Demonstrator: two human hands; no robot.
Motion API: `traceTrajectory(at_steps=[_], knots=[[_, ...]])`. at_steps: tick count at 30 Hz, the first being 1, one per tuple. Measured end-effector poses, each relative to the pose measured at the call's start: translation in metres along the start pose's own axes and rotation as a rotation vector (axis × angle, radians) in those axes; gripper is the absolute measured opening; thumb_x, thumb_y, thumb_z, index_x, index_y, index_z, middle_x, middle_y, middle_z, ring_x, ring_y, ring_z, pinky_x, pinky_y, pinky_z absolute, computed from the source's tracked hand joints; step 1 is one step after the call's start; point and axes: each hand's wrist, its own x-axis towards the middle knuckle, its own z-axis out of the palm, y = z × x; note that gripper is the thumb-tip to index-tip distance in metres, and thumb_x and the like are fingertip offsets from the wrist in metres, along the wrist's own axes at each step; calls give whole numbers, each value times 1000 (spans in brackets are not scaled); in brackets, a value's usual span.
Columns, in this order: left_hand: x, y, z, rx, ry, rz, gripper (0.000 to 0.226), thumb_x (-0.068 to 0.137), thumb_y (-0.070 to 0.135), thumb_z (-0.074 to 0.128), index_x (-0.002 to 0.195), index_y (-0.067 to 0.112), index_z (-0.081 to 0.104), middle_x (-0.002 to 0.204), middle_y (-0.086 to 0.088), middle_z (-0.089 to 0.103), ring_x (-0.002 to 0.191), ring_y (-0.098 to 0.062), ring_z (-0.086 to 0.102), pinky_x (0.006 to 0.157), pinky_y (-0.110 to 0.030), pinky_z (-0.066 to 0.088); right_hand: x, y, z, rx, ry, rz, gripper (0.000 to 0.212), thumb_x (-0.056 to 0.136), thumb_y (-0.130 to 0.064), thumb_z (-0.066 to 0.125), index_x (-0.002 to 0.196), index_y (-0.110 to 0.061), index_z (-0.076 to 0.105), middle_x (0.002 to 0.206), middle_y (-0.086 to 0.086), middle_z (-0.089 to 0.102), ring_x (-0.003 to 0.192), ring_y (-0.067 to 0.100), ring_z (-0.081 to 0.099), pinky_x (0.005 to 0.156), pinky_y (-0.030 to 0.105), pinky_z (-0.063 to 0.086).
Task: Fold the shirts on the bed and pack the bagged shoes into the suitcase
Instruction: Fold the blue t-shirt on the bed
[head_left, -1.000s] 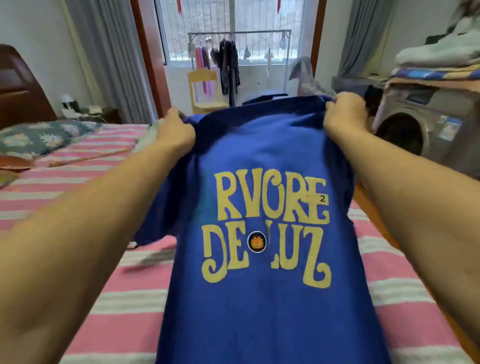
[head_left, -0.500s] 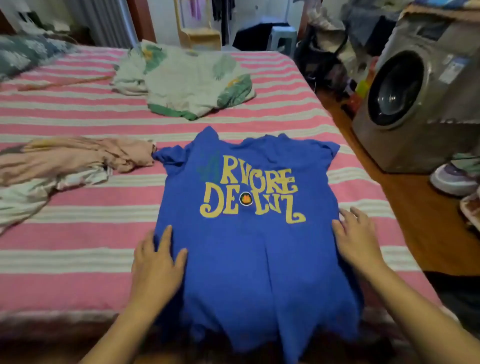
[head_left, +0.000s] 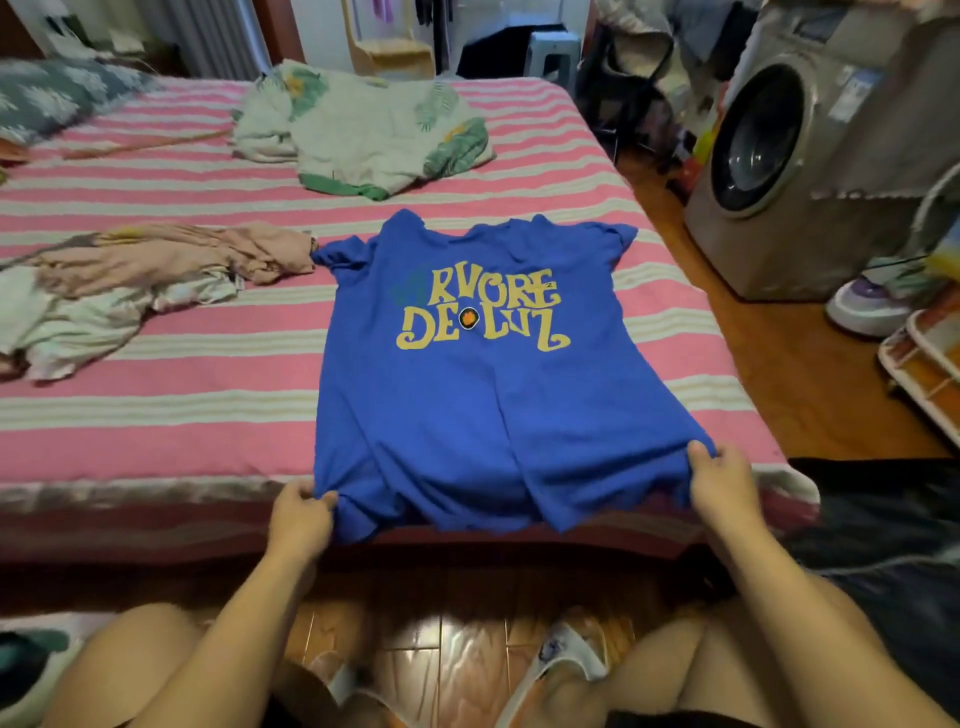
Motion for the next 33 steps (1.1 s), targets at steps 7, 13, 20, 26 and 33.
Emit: traceTrajectory(at_steps=[7,13,20,26,33], knots=[[-19,-16,-46,-18,-43,130,21,104,21,56,120,10,50,106,-8,62,95,-22,64,77,-43,54,-17,39,-21,198,-104,67,10,98,-18,64,96,-9,59,91,6,66,80,17,63,75,37,47],[-41,-22,-76,37,-195,377,32,93,1,68,115,23,63,114,6,67,107,-6,63,88,-27,51,-37,50,-11,-88,93,109,46,86,-4,71,128,-12,54,130,21,52,116,39,54,100,47,45],[-62,-23,-84,60,-225,360,28,83,-2,78,104,15,72,109,8,69,99,9,64,77,-1,45,-140,8,102,-315,-275,-678,32,78,-10,78,106,-15,63,106,3,52,102,28,53,92,39,45],[-68,-20,-91,-71,-245,359,44,83,-10,75,114,21,69,122,5,68,111,2,64,87,-12,52,-200,-44,175,-286,-393,-973,49,80,-43,76,120,-20,60,117,2,50,111,25,46,96,38,42],[-79,-17,-93,-44,-179,381,41,88,-5,71,117,24,71,120,14,68,112,9,60,87,-6,49,-200,-60,187,-288,-373,-1162,11,87,-23,67,95,-17,62,97,-3,51,94,22,49,86,36,44]])
